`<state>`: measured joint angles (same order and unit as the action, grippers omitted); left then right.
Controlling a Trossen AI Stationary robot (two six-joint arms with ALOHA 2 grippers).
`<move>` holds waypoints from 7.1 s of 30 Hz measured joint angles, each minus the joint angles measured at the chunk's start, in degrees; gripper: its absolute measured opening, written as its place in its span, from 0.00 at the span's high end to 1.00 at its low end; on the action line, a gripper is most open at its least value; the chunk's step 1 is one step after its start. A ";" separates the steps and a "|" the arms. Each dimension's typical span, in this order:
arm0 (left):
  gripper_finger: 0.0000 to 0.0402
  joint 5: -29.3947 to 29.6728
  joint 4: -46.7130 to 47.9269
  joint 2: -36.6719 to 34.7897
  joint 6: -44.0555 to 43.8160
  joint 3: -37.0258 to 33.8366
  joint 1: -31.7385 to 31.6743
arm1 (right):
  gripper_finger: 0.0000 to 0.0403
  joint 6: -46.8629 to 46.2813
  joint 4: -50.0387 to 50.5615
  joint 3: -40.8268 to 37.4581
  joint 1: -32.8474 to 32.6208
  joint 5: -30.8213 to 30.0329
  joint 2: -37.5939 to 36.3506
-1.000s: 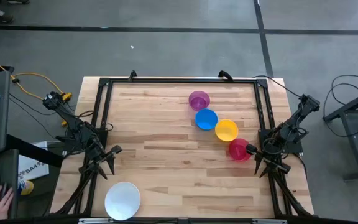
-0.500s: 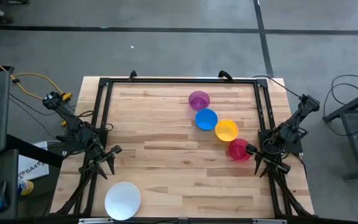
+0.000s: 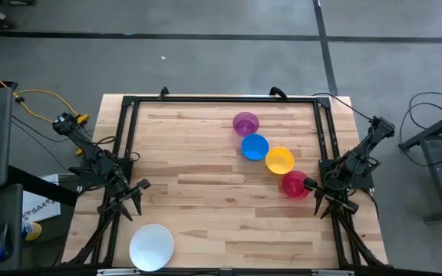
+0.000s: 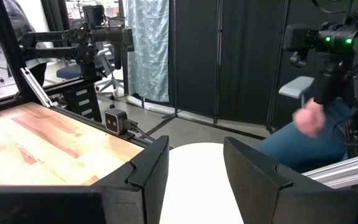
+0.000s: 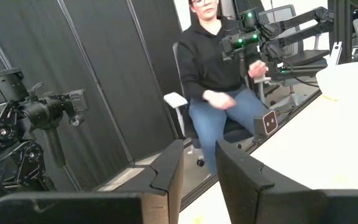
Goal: Nest bowls inside each other
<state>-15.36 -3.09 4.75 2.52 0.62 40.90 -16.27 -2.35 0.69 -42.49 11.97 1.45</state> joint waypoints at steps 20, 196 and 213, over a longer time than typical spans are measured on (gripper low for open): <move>0.61 0.50 0.01 0.00 0.00 0.00 0.00 | 0.78 0.00 0.00 0.00 0.01 0.01 -0.01; 0.62 -8.53 -14.10 60.96 7.59 33.34 -64.45 | 0.78 2.50 9.42 30.03 45.05 -23.84 45.97; 0.62 -5.97 -22.38 72.12 -0.38 37.22 -64.89 | 0.78 -2.17 16.82 47.03 68.00 -19.10 73.45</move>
<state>-21.33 -25.47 76.88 2.14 37.85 -23.99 -18.44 14.47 47.72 25.52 -7.13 74.91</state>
